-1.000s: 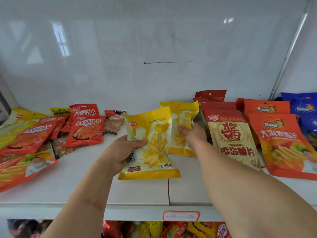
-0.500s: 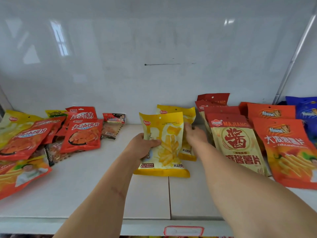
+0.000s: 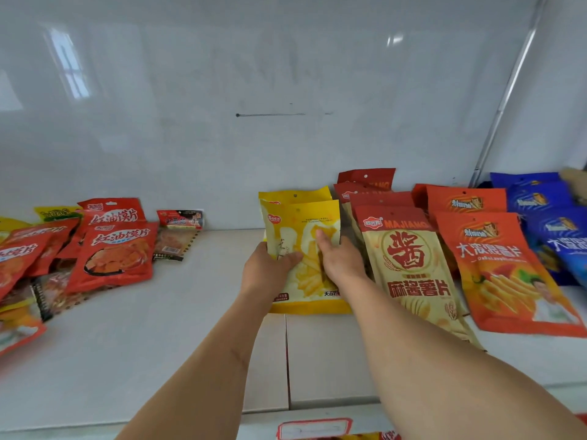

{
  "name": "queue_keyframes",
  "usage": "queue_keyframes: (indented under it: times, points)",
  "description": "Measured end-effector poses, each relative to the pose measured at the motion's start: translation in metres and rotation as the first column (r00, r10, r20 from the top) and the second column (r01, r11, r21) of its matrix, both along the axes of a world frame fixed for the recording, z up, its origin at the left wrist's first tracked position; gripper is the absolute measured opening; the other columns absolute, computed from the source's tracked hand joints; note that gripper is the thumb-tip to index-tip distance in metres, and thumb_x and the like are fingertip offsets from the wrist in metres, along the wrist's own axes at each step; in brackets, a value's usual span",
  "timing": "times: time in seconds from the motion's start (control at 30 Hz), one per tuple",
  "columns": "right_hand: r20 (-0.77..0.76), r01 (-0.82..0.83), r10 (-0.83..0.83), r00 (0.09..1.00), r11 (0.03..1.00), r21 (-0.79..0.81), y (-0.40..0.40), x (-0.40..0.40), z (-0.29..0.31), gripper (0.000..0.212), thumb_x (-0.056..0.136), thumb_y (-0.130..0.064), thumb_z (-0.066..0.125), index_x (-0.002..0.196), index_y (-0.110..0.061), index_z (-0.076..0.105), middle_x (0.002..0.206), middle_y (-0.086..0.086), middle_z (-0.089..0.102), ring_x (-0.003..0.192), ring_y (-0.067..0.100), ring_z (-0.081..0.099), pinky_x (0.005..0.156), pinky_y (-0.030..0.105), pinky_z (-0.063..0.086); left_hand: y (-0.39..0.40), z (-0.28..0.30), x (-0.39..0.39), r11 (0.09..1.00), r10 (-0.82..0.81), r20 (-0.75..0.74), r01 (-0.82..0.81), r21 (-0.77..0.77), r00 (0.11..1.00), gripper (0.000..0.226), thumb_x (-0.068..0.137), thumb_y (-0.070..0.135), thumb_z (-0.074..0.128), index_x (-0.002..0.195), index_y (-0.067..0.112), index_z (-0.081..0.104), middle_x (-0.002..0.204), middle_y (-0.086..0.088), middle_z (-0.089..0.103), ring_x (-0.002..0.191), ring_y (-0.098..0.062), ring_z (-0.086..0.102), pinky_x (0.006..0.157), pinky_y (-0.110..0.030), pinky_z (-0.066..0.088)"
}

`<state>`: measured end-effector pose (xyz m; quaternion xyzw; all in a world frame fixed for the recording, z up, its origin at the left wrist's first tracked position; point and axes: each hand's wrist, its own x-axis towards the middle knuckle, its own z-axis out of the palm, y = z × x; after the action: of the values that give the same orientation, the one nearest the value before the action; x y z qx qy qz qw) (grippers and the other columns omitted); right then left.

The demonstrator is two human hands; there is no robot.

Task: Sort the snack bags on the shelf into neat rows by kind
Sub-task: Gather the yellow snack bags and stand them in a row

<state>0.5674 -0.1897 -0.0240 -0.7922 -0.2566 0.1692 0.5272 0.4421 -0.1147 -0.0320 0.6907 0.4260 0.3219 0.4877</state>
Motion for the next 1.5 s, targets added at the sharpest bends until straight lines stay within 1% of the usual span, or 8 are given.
queue_keyframes:
  times: [0.17,0.33,0.57,0.7,0.87,1.07,1.23,1.5]
  points:
    - [-0.001,0.012,-0.012,1.000,1.000,0.023,0.006,0.004,-0.004,0.062,0.095,-0.057,0.051,0.134,-0.009,0.049,0.134,0.010,0.056,0.125,0.032,0.051,0.091,0.035,0.038,0.000,-0.004,0.002,1.000,0.019,0.030,-0.018,-0.007,0.999,0.038,0.084,0.043,0.076,0.112,0.022,0.060,0.099,0.005,0.070,0.087,-0.013,0.066,0.062,-0.026,0.050]
    - [0.057,0.032,-0.031,0.998,0.999,-0.002,0.012,0.006,-0.003,0.057,0.094,-0.056,0.053,0.125,-0.008,0.053,0.126,0.011,0.062,0.116,0.032,0.057,0.084,0.032,0.039,-0.002,-0.002,0.004,0.999,0.032,0.031,-0.032,-0.001,0.999,0.040,0.086,0.042,0.075,0.115,0.020,0.058,0.101,0.003,0.070,0.084,-0.011,0.065,0.060,-0.025,0.050]
    - [0.299,0.114,-0.077,0.951,0.988,-0.108,0.014,-0.001,0.003,0.070,0.095,-0.055,0.052,0.138,-0.002,0.040,0.139,0.017,0.052,0.125,0.036,0.051,0.093,0.042,0.044,-0.005,0.012,-0.009,0.984,0.140,-0.116,-0.125,0.126,0.983,0.068,0.092,0.050,0.062,0.145,0.014,0.038,0.115,-0.006,0.064,0.112,-0.030,0.063,0.092,-0.043,0.053]
    - [0.428,0.126,-0.085,0.900,0.990,-0.069,0.012,-0.012,0.006,0.074,0.097,-0.053,0.046,0.149,-0.003,0.028,0.149,0.018,0.039,0.134,0.036,0.040,0.104,0.044,0.038,-0.005,0.016,-0.034,0.942,0.252,-0.218,-0.188,0.276,0.943,0.057,0.097,0.050,0.052,0.141,0.013,0.046,0.124,-0.004,0.064,0.114,-0.026,0.061,0.094,-0.041,0.051]
    - [0.784,0.124,0.026,0.620,0.984,-0.131,0.009,-0.033,0.017,0.057,0.102,-0.043,0.039,0.146,-0.006,0.038,0.155,0.017,0.031,0.144,0.033,0.027,0.110,0.046,0.028,-0.008,0.022,-0.083,0.806,0.391,-0.475,-0.044,0.590,0.788,0.035,0.103,0.035,0.044,0.126,0.014,0.059,0.128,-0.005,0.059,0.113,-0.027,0.058,0.084,-0.036,0.046]
    - [0.935,-0.081,0.288,0.208,0.958,-0.277,0.020,-0.085,0.016,0.025,0.096,-0.025,0.051,0.108,-0.010,0.069,0.126,0.011,0.059,0.121,0.032,0.050,0.097,0.043,0.035,-0.002,0.024,-0.147,0.581,0.534,-0.577,0.227,0.781,0.618,0.029,0.102,0.027,0.041,0.115,0.015,0.064,0.124,-0.006,0.063,0.115,-0.029,0.057,0.086,-0.038,0.045]
    - [0.903,-0.209,0.418,0.104,0.896,-0.391,0.039,-0.167,0.011,0.028,0.100,-0.026,0.044,0.109,-0.014,0.067,0.113,0.006,0.062,0.110,0.030,0.055,0.093,0.041,0.038,0.015,0.026,-0.218,0.511,0.581,-0.589,0.311,0.801,0.562,0.026,0.103,0.027,0.041,0.113,0.019,0.063,0.118,-0.002,0.064,0.109,-0.026,0.058,0.087,-0.036,0.044]
    - [0.854,-0.207,0.500,0.147,0.859,-0.468,0.090,-0.290,0.012,0.025,0.099,-0.017,0.045,0.116,-0.016,0.063,0.122,0.005,0.059,0.121,0.028,0.049,0.100,0.040,0.036,0.052,0.028,-0.342,0.521,0.607,-0.581,0.281,0.806,0.543,0.025,0.099,0.022,0.045,0.118,0.016,0.061,0.121,-0.003,0.063,0.114,-0.026,0.058,0.093,-0.037,0.045]
